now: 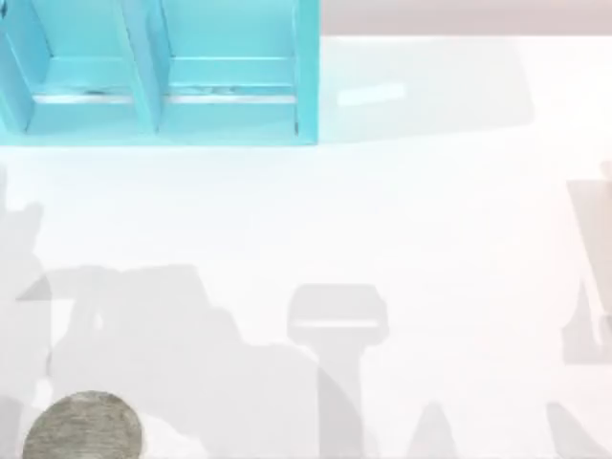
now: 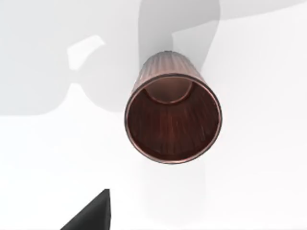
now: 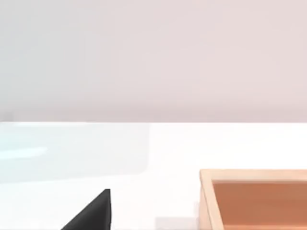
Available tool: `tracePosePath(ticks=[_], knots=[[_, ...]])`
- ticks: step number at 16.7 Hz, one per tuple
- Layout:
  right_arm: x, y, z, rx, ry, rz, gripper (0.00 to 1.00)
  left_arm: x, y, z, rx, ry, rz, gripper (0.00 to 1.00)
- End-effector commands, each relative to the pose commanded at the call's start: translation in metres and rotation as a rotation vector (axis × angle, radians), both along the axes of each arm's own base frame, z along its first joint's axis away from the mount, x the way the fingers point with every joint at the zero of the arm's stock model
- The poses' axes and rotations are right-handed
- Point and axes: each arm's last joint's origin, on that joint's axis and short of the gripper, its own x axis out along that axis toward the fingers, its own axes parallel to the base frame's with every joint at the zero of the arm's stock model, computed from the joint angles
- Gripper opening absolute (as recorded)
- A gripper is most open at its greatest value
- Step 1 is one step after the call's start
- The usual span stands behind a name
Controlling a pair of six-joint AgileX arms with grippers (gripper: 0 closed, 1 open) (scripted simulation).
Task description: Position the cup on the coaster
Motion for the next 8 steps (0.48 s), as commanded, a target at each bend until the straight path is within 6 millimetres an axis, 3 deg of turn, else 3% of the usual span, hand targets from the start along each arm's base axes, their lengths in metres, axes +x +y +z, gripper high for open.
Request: tracePosePath(ticks=[3, 8], knots=[[0.0, 0.0, 0.0, 0.0, 0.0, 0.0, 1.0, 0.001, 0.001, -0.012, -0.001, 0.006, 0.004, 1.0], [0.0, 0.0, 0.0, 0.0, 0.0, 0.0, 1.0, 0.004, 0.003, -0.068, 0.003, -0.005, 0.005, 1.0]])
